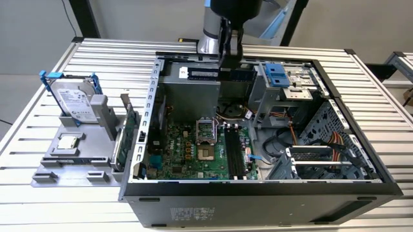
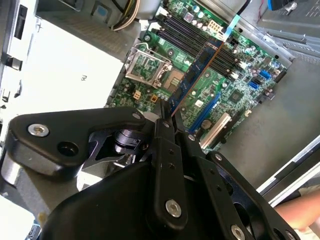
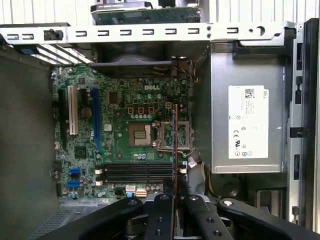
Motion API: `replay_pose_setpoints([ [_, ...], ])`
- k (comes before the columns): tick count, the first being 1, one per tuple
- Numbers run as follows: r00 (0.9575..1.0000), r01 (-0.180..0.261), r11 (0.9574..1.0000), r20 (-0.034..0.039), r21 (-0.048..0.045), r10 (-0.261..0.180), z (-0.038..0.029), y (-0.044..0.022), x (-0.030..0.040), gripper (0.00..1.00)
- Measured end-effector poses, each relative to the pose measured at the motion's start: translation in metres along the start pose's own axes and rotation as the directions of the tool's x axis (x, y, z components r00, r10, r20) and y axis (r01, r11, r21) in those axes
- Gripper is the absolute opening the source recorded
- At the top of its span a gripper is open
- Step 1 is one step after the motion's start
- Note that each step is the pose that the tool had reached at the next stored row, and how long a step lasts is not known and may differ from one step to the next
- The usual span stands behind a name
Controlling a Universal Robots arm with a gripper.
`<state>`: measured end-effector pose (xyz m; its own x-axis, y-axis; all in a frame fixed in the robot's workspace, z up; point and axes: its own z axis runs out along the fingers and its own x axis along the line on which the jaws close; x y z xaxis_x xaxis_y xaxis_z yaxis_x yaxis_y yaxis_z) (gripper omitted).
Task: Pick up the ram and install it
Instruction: 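Insert the ram into the slot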
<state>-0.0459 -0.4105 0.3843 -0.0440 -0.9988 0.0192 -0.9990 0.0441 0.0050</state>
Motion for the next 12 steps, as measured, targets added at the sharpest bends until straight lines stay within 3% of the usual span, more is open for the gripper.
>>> replay_pose_setpoints([
  [7,1.0000,0.000,1.0000,-0.0002,0.0000,0.000,-0.0003,-0.0024,-0.0105,0.00],
  [12,1.0000,0.000,1.0000,0.0001,-0.0015,0.000,-0.0002,-0.0171,-0.0106,0.00],
])
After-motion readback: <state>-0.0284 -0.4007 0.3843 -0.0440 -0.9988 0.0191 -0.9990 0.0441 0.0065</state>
